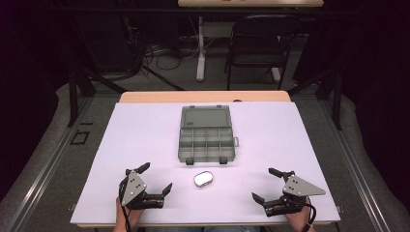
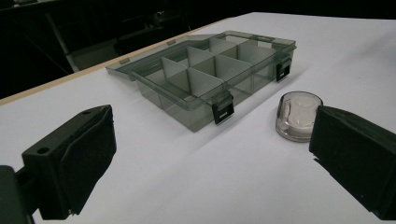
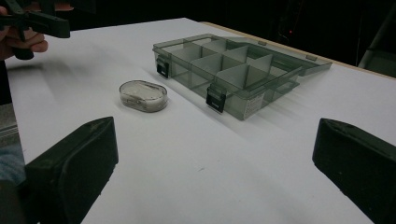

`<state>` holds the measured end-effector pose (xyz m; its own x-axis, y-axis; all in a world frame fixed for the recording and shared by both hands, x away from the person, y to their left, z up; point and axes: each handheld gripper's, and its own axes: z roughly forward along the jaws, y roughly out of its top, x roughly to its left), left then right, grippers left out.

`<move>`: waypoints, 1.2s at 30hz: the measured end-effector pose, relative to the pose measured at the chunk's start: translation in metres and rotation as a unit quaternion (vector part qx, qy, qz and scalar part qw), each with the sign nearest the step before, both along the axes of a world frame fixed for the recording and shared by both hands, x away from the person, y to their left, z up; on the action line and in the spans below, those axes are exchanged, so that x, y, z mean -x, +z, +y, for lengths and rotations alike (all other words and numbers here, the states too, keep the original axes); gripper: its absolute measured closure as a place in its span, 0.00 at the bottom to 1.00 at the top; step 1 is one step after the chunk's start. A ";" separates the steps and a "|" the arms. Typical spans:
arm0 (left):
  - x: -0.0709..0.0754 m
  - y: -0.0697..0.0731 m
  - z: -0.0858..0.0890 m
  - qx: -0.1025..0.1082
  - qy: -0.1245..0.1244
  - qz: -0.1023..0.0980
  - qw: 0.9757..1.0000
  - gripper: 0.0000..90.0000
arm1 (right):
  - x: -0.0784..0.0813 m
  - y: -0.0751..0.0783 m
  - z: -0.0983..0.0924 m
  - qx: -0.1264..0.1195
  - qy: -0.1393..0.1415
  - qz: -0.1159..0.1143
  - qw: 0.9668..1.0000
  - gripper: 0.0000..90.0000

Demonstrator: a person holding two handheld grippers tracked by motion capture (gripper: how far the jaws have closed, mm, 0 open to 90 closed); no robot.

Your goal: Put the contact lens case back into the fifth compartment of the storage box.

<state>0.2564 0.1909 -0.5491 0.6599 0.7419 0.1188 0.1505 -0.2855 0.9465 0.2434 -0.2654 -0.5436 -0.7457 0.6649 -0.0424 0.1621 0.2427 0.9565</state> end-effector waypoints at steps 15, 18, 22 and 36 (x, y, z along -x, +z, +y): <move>-0.006 0.000 -0.018 -0.004 -0.017 0.018 1.000 0.00 | 0.000 0.000 -0.001 -0.002 -0.002 0.003 1.000 0.00; -0.007 -0.001 -0.021 -0.006 -0.019 0.023 1.000 0.00 | 0.000 0.000 0.000 -0.003 -0.003 0.004 1.000 0.00; -0.009 -0.001 -0.026 -0.005 -0.025 0.029 0.999 0.00 | 0.000 0.000 0.000 -0.003 -0.003 0.003 1.000 0.00; -0.014 -0.005 -0.046 -0.007 -0.045 0.047 0.998 0.00 | -0.001 -0.001 -0.001 -0.003 -0.004 0.006 1.000 0.00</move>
